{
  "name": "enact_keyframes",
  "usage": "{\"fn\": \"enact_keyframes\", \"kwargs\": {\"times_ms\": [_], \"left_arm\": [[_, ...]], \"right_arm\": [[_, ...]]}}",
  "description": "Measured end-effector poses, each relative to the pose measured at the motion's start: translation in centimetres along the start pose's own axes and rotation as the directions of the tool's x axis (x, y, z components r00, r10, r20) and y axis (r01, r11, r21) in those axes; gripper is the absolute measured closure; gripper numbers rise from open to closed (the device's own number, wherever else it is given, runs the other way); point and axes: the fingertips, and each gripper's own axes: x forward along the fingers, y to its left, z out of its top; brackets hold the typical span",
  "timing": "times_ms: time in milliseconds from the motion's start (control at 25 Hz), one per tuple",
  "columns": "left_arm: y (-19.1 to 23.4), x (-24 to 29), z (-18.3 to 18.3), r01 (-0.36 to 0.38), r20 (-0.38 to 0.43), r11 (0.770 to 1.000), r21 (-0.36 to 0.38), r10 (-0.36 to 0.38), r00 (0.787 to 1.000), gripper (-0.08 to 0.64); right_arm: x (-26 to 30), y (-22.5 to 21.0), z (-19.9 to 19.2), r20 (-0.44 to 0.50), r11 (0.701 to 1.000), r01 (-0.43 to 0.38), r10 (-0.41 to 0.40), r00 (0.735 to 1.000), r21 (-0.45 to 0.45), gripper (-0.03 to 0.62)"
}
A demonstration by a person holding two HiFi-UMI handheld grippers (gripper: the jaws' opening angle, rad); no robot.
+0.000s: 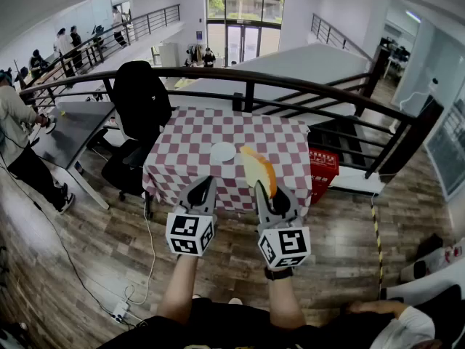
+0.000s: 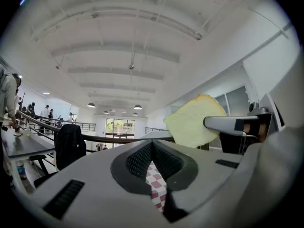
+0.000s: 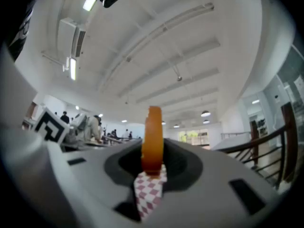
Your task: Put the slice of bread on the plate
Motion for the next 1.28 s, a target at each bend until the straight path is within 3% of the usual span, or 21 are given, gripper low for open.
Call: {"fn": "enact_keyframes", "kwargs": {"times_ms": [240,520,640,760,1280], "left_arm": [[-2.5,0.2,-2.8,0.009,-0.04,1.0,0.021,-0.008,0.999,0.541],[-1.0,1.6,-4.0,-0.007,-0.051,1.0,0.002,0.007,0.999,0.541],[0.0,3.9,-5.3,-0.007,-0.053,0.999,-0.041,0.004,0.999,0.541],[1.3,7.2,-6.1,0.022,-0.057,0.999,-0.035,-0.024,0.998,0.541],[16.6,21.7,-4.0,0.01,-0.021,0.999,-0.052,-0.011,1.0,0.541]], "right_arm": [[-1.0,-1.3,-2.2,-0.018,0.999,-0.014,0.015,1.0,0.029,0.491],[0.7,-1.5,-3.8,-0.036,0.999,-0.026,0.027,0.999,0.045,0.491],[2.6,-1.9,-5.7,-0.065,0.998,-0.015,0.02,0.998,0.064,0.491],[5.6,-2.4,-7.6,-0.093,0.997,-0.005,0.012,0.996,0.075,0.491],[26.5,-4.4,-9.6,-0.111,0.998,-0.001,0.008,0.994,0.063,0.489]]}}
